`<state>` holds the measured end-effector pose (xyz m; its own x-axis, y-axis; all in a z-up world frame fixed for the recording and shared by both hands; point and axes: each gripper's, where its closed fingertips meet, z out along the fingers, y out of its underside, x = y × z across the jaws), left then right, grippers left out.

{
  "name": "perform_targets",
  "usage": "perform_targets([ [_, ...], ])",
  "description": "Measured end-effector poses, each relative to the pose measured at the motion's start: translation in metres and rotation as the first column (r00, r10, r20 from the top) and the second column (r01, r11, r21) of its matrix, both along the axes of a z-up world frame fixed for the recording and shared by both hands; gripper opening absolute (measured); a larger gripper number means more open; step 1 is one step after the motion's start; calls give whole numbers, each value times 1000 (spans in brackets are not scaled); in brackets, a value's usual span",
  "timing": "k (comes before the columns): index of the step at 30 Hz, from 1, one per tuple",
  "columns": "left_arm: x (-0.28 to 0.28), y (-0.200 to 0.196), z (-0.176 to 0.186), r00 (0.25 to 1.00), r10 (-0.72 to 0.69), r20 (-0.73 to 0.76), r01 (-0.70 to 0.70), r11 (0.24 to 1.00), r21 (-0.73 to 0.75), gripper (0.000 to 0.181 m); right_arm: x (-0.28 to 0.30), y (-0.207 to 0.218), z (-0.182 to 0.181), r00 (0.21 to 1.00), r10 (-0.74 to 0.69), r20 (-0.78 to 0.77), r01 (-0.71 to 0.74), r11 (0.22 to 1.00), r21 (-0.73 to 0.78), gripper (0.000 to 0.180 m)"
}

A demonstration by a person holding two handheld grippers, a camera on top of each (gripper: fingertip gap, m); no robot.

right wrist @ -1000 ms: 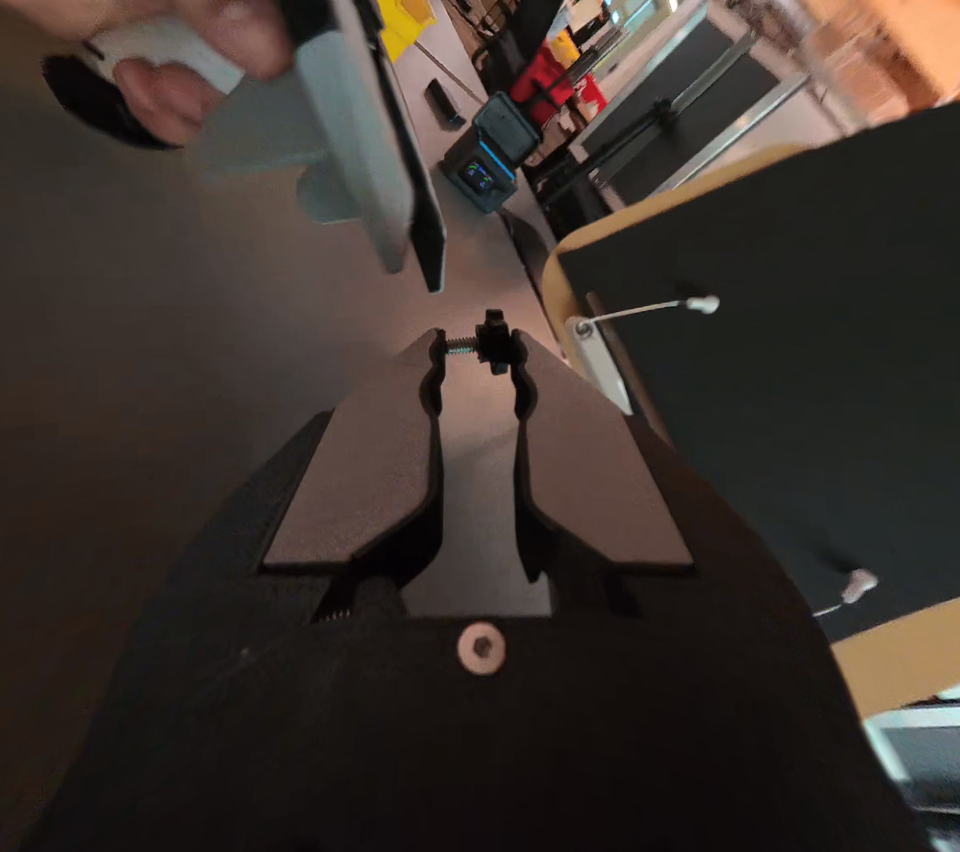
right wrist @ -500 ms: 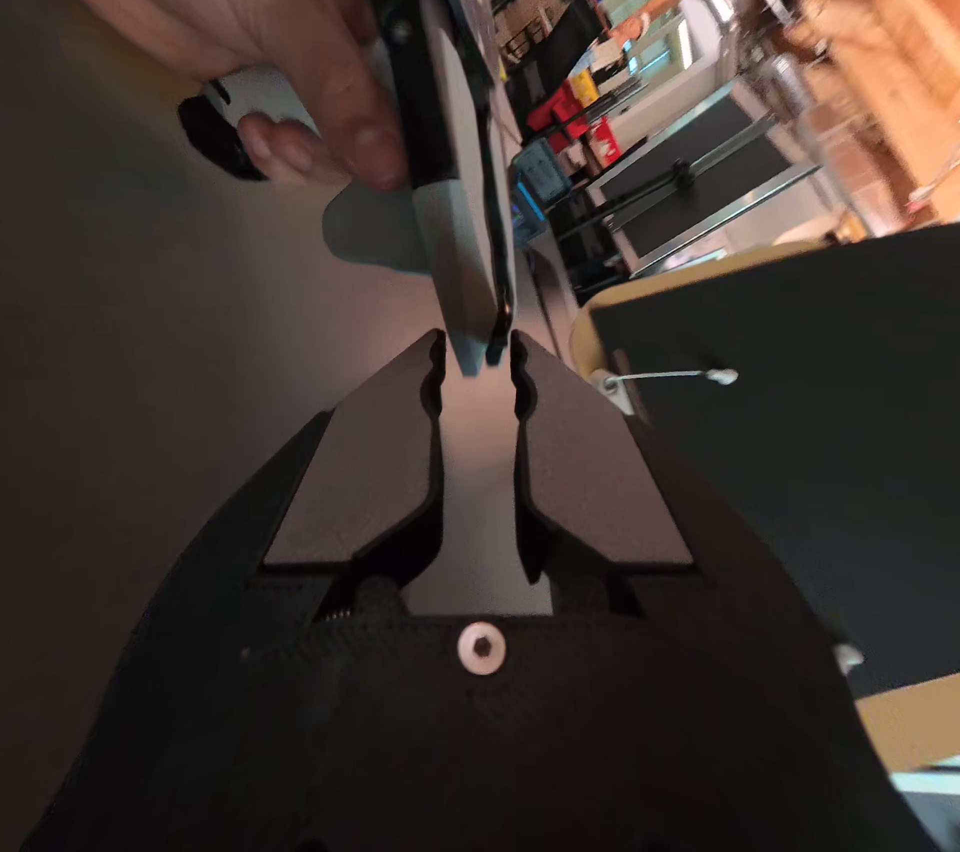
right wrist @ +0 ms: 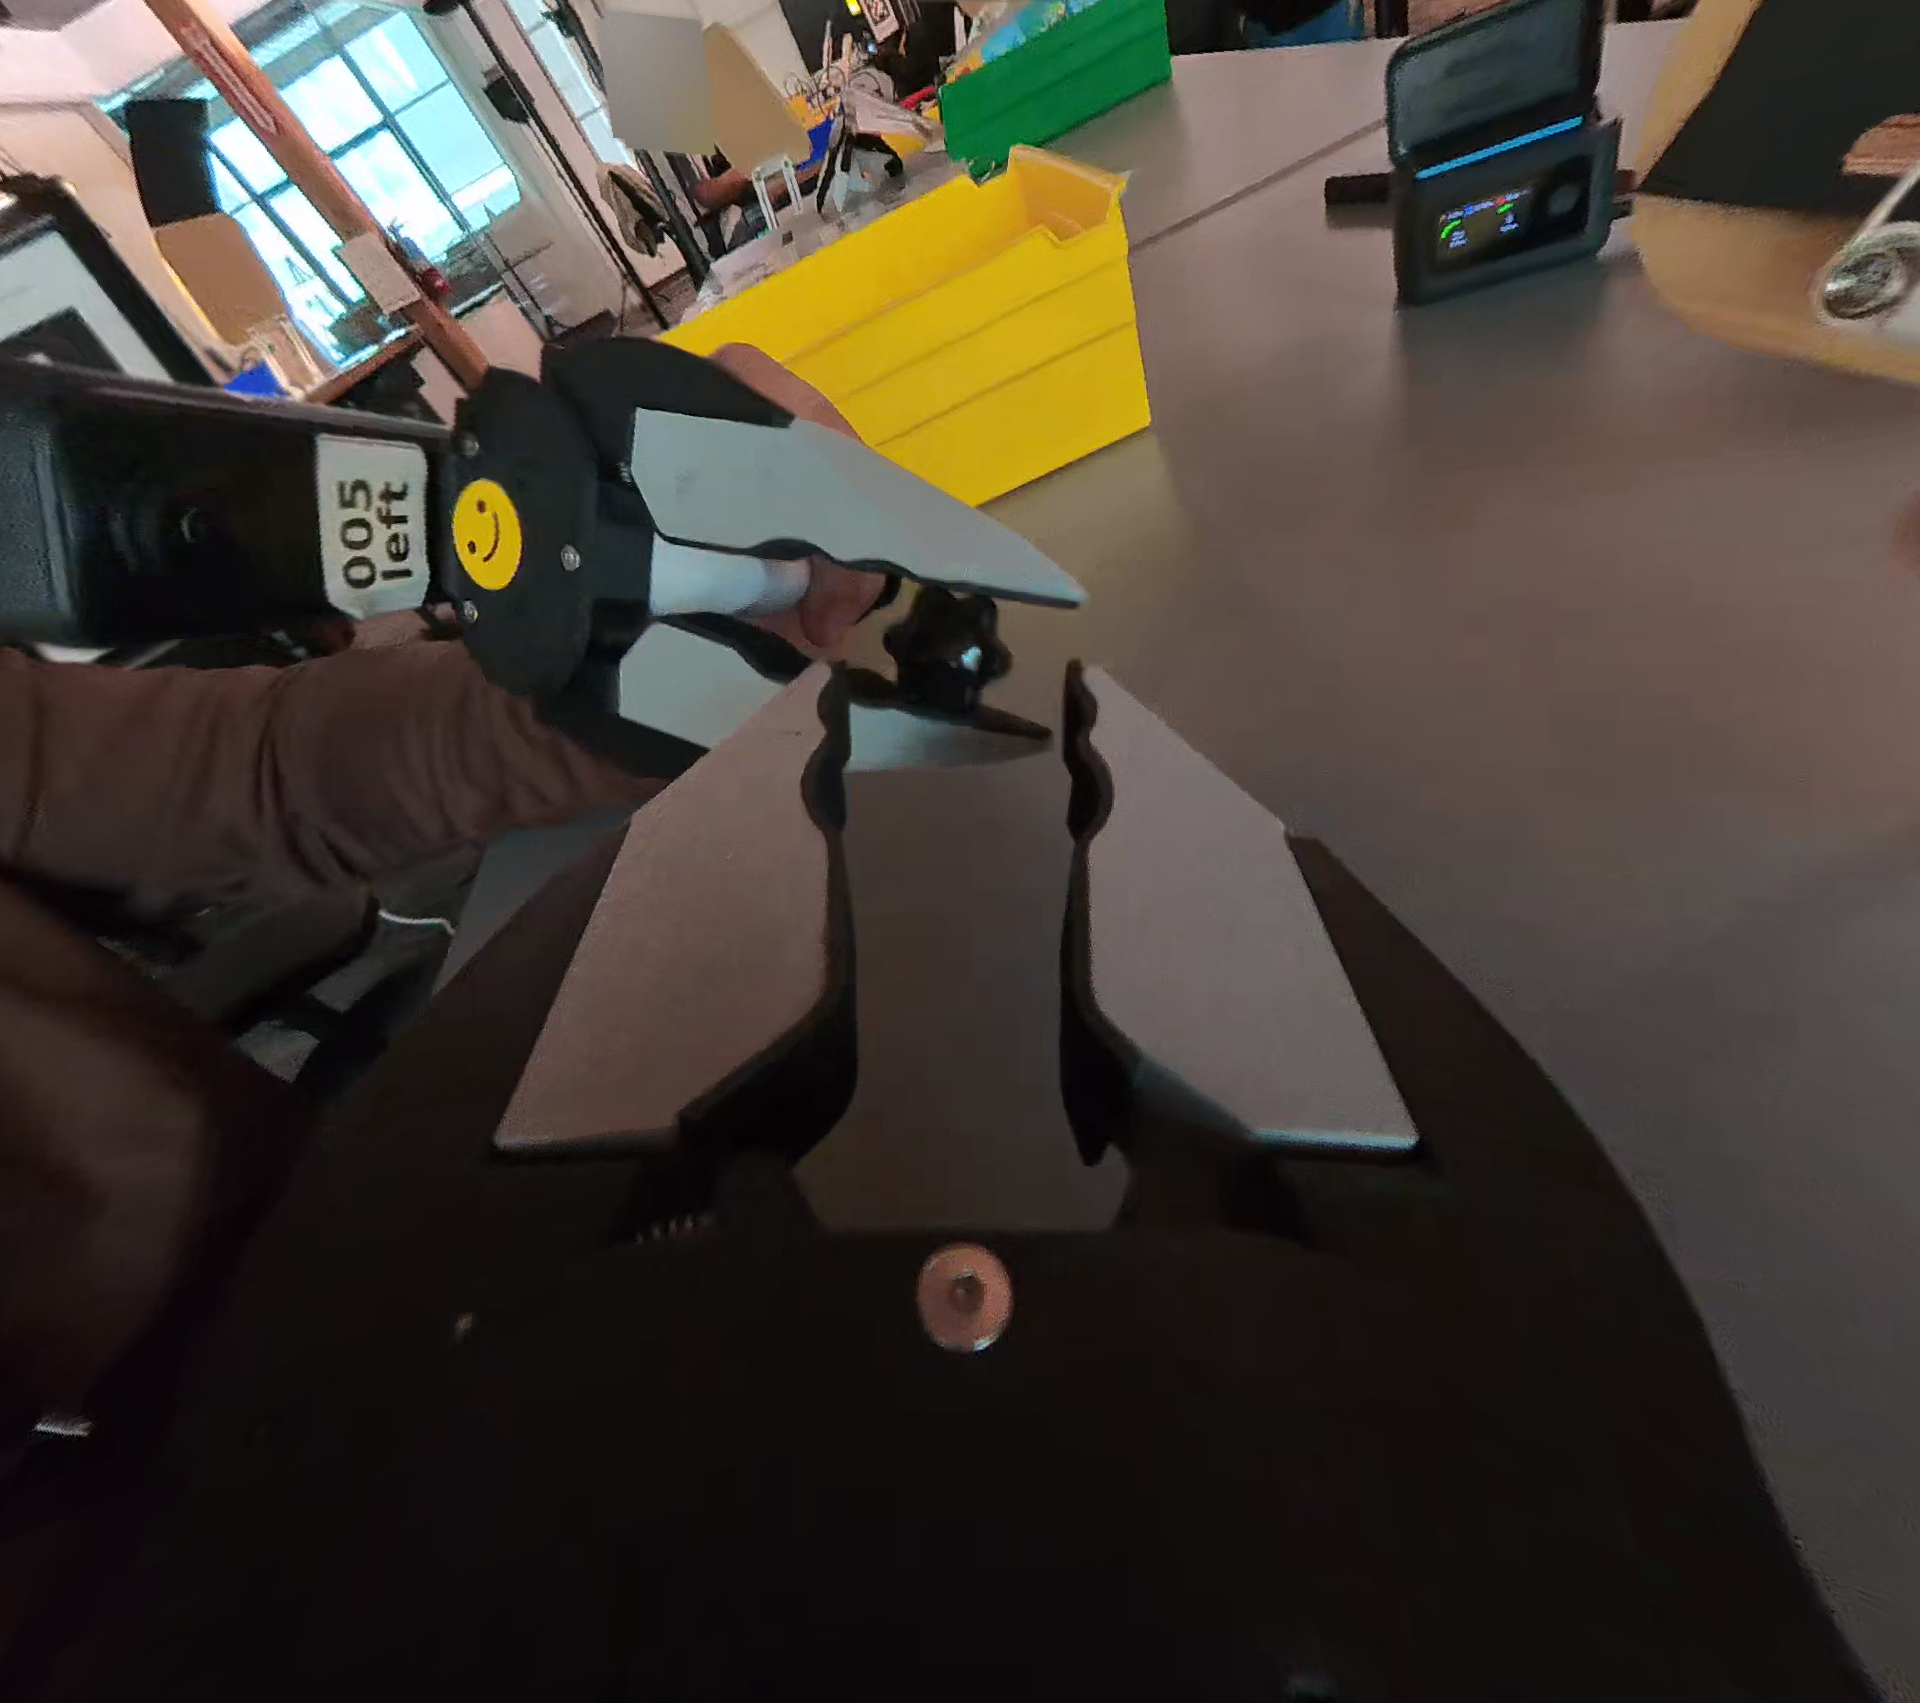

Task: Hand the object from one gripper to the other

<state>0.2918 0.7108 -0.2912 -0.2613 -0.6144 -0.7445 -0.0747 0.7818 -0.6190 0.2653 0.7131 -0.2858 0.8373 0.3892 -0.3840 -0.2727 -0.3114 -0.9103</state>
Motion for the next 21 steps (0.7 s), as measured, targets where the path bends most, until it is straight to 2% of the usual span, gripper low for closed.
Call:
perform_targets([
  [3, 3, -2, -7, 1000, 16, -12, -15, 998, 66, 20, -2, 5, -7, 999, -22, 41, 23, 999, -34, 22],
  [5, 4, 0, -10, 999, 31, -20, -29, 995, 91, 20, 0, 6, -12, 996, -38, 85, 42, 998, -49, 21],
  [9, 4, 1, -20, 992, 15, -126, -27, 996, -88, 22, 16, 4, -13, 958, -117, 261, 128, 992, -23, 21],
  [11, -2, -4, -29, 970, -70, -232, 5, 963, -270, 27, 30, 1, -11, 882, -185, 433, 193, 981, 25, 21],
  [13, -5, -7, -33, 942, -151, -301, 1, 894, -447, 29, 42, -3, -11, 754, -240, 611, 239, 967, 84, 21],
  [16, -8, -11, -19, 918, -271, -290, -2, 726, -687, 38, 42, -8, -12, 539, -246, 806, 206, 966, 157, 21],
  [18, -10, -11, -6, 902, -347, -256, 2, 596, -803, 40, 36, -8, -7, 425, -274, 863, 175, 960, 218, 21],
  [19, -12, -12, -2, 895, -377, -239, 7, 548, -836, 38, 29, -8, -4, 401, -280, 872, 149, 959, 240, 21],
  [21, -13, -12, 0, 889, -399, -225, 8, 504, -864, 36, 17, -7, 2, 355, -298, 886, 110, 955, 277, 21],
])
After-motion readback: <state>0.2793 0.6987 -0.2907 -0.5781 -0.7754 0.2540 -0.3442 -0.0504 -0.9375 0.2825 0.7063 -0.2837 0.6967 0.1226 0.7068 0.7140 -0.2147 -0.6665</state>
